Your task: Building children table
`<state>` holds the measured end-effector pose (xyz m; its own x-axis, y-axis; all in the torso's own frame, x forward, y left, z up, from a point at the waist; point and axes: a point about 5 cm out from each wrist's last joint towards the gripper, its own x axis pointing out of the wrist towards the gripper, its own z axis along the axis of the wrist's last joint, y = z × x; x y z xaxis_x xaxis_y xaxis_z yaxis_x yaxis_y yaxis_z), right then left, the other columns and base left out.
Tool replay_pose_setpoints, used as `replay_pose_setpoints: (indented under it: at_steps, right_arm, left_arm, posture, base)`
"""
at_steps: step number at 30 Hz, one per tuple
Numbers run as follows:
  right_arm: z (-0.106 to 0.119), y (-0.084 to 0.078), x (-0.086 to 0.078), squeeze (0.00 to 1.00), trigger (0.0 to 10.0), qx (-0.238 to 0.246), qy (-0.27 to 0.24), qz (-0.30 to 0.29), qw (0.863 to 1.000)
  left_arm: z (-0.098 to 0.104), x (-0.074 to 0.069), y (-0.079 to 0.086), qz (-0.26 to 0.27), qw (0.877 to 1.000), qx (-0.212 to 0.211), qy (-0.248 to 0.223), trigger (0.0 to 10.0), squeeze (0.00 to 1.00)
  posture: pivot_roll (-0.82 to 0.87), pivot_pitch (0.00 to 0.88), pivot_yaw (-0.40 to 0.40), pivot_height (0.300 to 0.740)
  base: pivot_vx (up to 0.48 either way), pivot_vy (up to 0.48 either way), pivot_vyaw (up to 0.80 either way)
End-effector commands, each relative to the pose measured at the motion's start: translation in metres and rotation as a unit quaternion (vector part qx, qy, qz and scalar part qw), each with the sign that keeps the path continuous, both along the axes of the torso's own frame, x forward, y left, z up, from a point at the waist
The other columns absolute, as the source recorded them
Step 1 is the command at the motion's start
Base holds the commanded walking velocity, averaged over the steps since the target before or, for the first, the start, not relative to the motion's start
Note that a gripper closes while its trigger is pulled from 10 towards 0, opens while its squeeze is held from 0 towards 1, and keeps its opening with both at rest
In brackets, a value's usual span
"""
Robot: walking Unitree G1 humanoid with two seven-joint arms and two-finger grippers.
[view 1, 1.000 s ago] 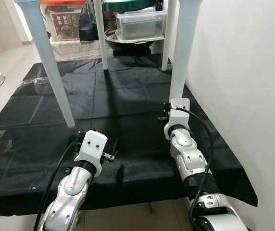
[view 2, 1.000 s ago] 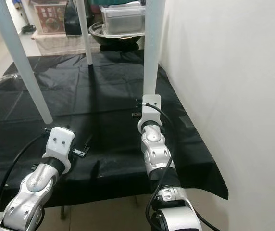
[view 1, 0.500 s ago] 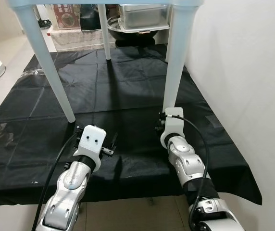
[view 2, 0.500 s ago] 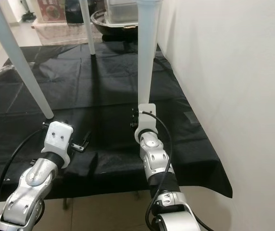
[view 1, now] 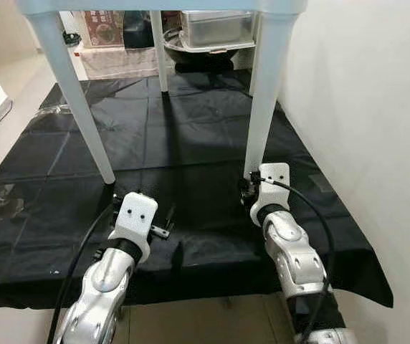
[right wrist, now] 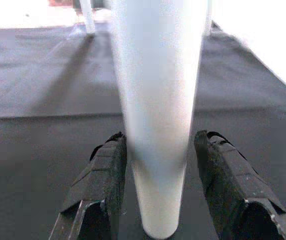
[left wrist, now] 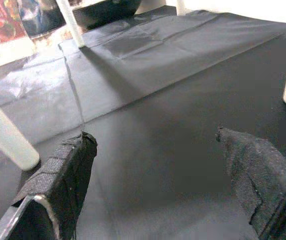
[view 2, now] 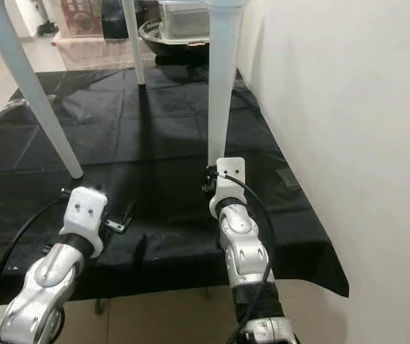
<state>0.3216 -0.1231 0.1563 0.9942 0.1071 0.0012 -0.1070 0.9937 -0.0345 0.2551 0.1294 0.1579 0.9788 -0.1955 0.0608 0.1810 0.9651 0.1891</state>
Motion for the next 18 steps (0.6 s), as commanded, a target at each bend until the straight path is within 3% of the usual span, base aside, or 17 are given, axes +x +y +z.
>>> replay_pose_setpoints:
  at_steps: [1, 7, 12, 18]
  right_arm:
    - [0.003, 0.005, -0.006, 0.0, 10.0, -0.008, -0.013, 0.022, 1.0]
    - [-0.007, 0.011, -0.03, 0.0, 10.0, 0.009, 0.0, 0.054, 0.999]
    - [-0.01, 0.014, -0.039, 0.0, 10.0, 0.021, 0.005, 0.058, 0.998]
    - [-0.012, 0.015, -0.046, 0.0, 10.0, 0.023, 0.009, 0.061, 0.998]
  left_arm:
    - [-0.003, -0.005, -0.002, -0.002, 1.0, -0.01, 0.014, 10.0, 0.0]
    - [-0.01, -0.023, -0.016, -0.01, 0.999, -0.04, 0.036, 10.0, 0.0]
    - [-0.017, -0.034, -0.024, -0.016, 0.997, -0.05, 0.051, 10.0, 0.0]
    - [-0.023, -0.039, -0.028, -0.017, 0.996, -0.055, 0.066, 10.0, 0.0]
  posture:
    - [0.18, 0.066, 0.0, 0.74]
    - [0.17, 0.043, -0.005, 0.74]
    - [0.17, 0.028, -0.008, 0.74]
    - [0.17, 0.013, -0.017, 0.74]
  base:
    - [0.0, 0.0, 0.0]
    - [0.0, 0.0, 0.0]
    - [0.0, 0.0, 0.0]
    - [-0.304, 0.0, 0.0]
